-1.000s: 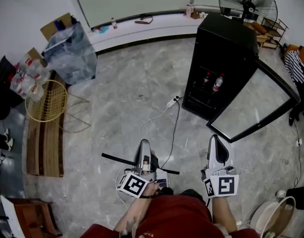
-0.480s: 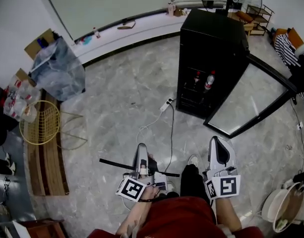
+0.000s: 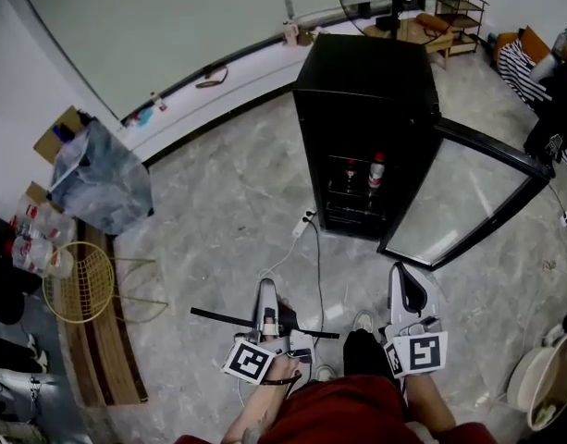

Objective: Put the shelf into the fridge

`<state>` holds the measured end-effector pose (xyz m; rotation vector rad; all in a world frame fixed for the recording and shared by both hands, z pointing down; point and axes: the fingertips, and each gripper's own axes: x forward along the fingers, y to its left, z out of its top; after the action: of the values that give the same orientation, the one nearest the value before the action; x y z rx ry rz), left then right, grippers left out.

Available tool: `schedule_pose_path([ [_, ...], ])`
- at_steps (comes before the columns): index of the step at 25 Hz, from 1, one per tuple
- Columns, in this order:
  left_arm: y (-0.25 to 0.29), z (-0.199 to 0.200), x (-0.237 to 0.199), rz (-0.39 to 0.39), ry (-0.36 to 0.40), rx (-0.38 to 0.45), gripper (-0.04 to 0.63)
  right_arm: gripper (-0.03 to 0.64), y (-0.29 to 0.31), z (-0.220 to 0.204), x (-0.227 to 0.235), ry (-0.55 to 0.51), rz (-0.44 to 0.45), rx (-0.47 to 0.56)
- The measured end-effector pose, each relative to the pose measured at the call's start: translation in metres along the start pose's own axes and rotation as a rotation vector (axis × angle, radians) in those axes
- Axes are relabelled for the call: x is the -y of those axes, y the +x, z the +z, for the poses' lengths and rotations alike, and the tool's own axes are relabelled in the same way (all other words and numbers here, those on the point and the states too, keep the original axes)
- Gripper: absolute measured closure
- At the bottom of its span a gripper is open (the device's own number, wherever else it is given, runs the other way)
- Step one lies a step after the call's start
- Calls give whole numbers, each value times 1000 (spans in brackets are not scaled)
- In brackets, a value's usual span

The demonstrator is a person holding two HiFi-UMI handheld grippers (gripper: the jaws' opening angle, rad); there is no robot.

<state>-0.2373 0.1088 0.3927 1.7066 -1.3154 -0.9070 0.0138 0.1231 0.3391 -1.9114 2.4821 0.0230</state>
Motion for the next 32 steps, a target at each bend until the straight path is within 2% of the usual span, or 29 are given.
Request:
schedule_pose_path([
  [4,51,-21,19,-39,15,-35,580,617,23,3,38,10,-31,1],
  [10,108,-61,34,-37,-9,-80,580,617,48,4,94,23,-60,2],
  [14,140,-72,41,-42,48,-104,580,618,66,4,122,38,-71,13],
  [18,169,-98,49,-50,-37,-92,580,618,73,3,155,36,-81,19],
  [24,196,-115,54,-53,-23,-87,580,617,86,-7,183,52,-74,19],
  [32,220,-127,40,-33,-75,-80,580,617,108,-18,192,48,-58,14],
])
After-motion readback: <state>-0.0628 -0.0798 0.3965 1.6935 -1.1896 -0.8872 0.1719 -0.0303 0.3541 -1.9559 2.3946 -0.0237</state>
